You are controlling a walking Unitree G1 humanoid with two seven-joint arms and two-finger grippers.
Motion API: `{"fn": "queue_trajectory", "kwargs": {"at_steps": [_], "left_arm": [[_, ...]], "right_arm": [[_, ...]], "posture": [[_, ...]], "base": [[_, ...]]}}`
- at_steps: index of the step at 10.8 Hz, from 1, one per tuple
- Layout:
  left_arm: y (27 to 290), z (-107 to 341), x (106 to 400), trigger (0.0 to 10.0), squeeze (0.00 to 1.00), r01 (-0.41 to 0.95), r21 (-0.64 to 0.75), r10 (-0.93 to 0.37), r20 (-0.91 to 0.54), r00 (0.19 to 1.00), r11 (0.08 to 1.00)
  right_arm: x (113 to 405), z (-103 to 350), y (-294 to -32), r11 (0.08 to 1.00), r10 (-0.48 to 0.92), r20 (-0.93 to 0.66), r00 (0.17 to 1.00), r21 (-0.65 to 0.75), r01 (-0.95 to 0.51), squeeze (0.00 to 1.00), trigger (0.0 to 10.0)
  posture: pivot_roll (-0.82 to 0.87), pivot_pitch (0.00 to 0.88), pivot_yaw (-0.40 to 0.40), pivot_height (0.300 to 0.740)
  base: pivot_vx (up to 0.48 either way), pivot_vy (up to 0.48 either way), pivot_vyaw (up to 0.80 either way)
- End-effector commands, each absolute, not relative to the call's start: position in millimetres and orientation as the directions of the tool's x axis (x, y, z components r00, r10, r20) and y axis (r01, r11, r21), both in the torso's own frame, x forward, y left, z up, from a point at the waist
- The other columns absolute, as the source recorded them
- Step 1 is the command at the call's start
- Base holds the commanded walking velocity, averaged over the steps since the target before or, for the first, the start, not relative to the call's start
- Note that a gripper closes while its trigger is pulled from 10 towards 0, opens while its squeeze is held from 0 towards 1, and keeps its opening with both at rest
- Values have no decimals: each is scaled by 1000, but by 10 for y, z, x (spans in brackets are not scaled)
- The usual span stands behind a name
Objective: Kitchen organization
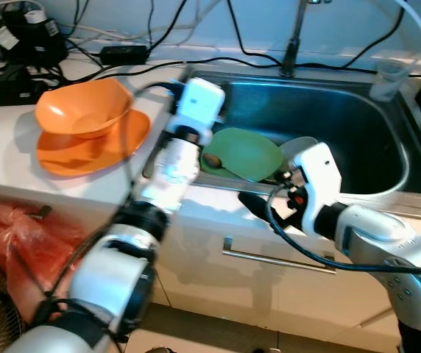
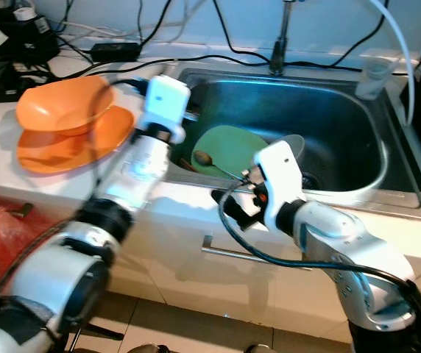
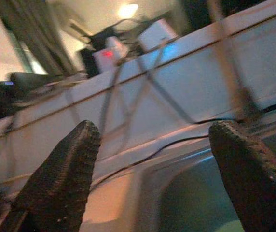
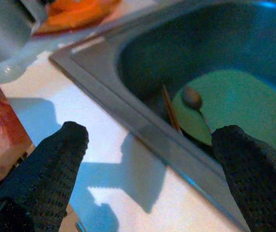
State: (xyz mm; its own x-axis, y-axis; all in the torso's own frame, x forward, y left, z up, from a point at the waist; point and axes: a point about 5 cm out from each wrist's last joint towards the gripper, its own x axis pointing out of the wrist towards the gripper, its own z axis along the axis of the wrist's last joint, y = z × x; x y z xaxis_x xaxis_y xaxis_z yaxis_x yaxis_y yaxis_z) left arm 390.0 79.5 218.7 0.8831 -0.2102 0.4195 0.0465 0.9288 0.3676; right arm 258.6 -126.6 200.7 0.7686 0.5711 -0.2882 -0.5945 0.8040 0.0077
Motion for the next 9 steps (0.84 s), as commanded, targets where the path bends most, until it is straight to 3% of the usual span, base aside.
{"fn": "queue_trajectory", "kwargs": {"at_steps": [1, 6, 9], "left_arm": [[881, 2148, 3901, 10000, 1000, -2, 391, -173, 413, 894, 921], [1573, 2048, 3870, 10000, 1000, -215, 500, -4, 401, 916, 839], [1869, 1930, 3871, 10000, 1000, -197, 568, 35, 283, 958, 799]], "right_arm": [[2601, 2037, -1223, 792, 590, -262, 763, 5, -611, 0, 10000], [2639, 2097, -1021, 733, 667, -165, 727, -29, -680, 0, 10000], [2628, 2071, -1017, 728, 673, -162, 722, -29, -685, 0, 10000]], "posture": [[-121, 40, 32, 740], [-58, 37, 19, 740], [-56, 42, 22, 740]], "base": [[0, 0, 0], [0, 0, 0], [0, 0, 0]]}}
